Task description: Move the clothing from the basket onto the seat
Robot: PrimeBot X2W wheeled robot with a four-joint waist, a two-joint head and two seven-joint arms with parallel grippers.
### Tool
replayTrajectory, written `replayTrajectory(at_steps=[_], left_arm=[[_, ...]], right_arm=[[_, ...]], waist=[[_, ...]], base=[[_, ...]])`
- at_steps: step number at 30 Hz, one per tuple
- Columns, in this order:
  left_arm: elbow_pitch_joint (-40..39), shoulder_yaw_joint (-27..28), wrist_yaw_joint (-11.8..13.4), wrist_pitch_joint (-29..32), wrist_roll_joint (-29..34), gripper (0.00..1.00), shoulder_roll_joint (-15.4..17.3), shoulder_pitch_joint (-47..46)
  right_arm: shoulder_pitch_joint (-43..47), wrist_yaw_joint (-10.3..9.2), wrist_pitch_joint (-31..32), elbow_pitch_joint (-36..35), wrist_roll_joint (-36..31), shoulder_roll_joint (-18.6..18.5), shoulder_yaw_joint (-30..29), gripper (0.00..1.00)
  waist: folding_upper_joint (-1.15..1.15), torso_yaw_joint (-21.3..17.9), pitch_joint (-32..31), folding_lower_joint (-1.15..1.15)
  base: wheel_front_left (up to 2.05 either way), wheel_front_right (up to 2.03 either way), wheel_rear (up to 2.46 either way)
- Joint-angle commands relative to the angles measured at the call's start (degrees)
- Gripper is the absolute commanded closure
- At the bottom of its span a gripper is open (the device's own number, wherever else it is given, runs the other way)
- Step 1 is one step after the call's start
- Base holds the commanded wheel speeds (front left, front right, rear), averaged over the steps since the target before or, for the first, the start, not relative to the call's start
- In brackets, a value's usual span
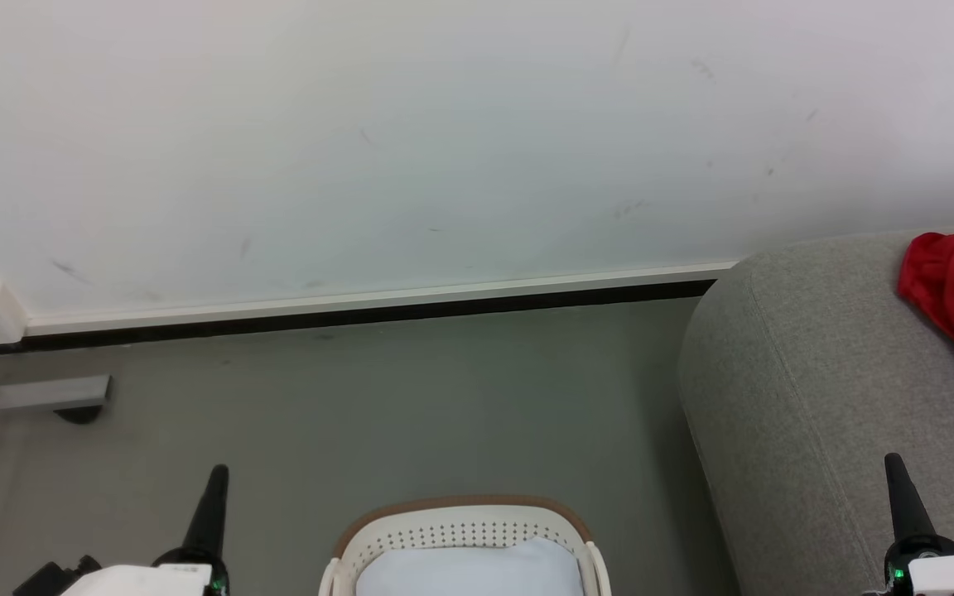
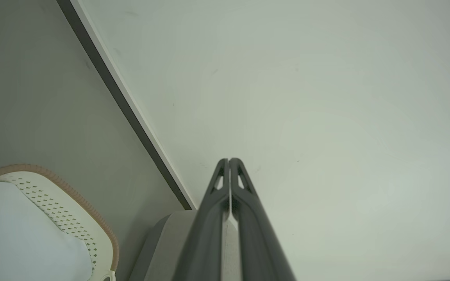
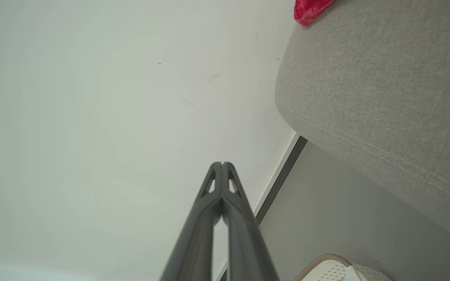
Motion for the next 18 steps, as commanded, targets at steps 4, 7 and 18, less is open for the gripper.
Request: replayTrajectory(at_steps=[4, 7, 18], left_arm=[[-0.41, 0.44, -0.36, 0.7, -2.79, 1.0, 0.46, -1.06], [-0.42, 0.62, -0.47, 1.1, -3.94, 1.0, 0.47, -1.12], [-0.47, 1.25, -0.69, 2.39, -8.99, 1.0, 0.5, -1.48]], right_arm=[[-0.92, -0.12, 0.7, -0.72, 2.74, -0.64, -0.27, 1.0], [-0.95, -0.11, 1.08, -0.82, 4.14, -0.65, -0.32, 1.0], [-1.06, -0.13, 2.39, -1.23, 9.54, -0.65, -0.55, 1.0]], waist=[[0.0, 0.11, 0.0, 0.0], [0.0, 0.2, -0.01, 0.0], [0.0, 0.52, -0.02, 0.0]], base=[[0.0, 0.0, 0.0], [0.0, 0.0, 0.0], [0.0, 0.0, 0.0]])
